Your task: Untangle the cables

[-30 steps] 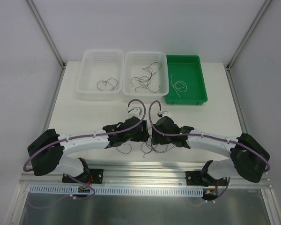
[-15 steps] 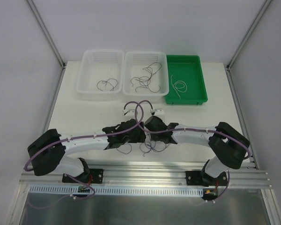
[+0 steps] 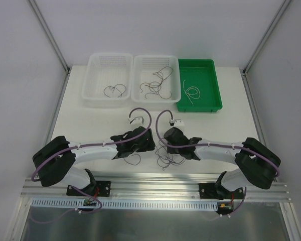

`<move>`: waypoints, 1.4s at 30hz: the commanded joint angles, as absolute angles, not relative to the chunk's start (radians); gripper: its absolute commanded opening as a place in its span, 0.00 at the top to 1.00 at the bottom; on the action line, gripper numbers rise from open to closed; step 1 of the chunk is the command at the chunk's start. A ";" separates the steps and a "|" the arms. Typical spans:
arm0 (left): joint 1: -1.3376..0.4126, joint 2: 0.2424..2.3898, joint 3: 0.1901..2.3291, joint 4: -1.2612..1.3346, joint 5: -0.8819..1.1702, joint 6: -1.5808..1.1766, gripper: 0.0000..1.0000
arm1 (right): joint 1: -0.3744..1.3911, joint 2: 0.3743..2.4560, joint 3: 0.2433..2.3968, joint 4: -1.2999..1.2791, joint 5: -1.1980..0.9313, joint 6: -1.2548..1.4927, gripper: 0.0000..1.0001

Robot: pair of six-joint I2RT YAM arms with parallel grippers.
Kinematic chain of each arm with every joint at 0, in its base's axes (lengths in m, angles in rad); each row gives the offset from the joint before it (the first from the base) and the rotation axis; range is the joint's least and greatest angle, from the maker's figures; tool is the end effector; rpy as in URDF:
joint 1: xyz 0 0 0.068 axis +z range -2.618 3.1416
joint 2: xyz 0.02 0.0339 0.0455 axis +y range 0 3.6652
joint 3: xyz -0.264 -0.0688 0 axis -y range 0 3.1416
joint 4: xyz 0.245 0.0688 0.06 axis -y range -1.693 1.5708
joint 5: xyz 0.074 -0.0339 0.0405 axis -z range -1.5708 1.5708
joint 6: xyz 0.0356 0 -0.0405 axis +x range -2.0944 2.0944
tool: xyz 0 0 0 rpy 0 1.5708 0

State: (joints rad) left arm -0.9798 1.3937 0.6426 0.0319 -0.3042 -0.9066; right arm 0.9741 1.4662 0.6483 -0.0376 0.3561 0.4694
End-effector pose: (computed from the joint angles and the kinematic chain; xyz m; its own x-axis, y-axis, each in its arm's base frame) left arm 0.1619 -0.2222 0.1789 -0.7512 -0.2287 -0.6191 0.1219 0.8738 -0.4708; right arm 0.1643 0.2198 0.1573 -0.6709 -0.2331 -0.7039 -0.3850 0.9208 0.0620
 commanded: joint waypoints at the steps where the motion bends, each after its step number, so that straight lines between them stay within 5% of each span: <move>1: -0.971 1.411 0.673 0.072 -0.302 -0.949 0.34 | 0.962 1.415 0.586 -0.015 0.282 0.503 0.99; 18: -0.976 1.591 0.756 0.064 -0.279 -1.167 0.40 | 0.959 1.407 0.558 0.095 0.235 0.520 0.99; 23: -0.980 1.635 0.770 0.048 -0.271 -1.169 0.57 | 0.959 1.388 0.551 0.095 0.241 0.517 0.99; 31: -0.980 1.608 0.733 0.011 -0.328 -1.180 1.00 | 0.959 1.344 0.538 0.072 0.267 0.514 0.99; 42: -0.925 1.444 0.657 -0.072 -0.449 -1.121 1.00 | 0.934 1.201 0.502 -0.041 0.360 0.502 0.99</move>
State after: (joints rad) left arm -0.9573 1.5158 0.6853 -0.0181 -0.3672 -1.1553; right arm 0.9497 1.2659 0.5163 0.0139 0.2958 0.5011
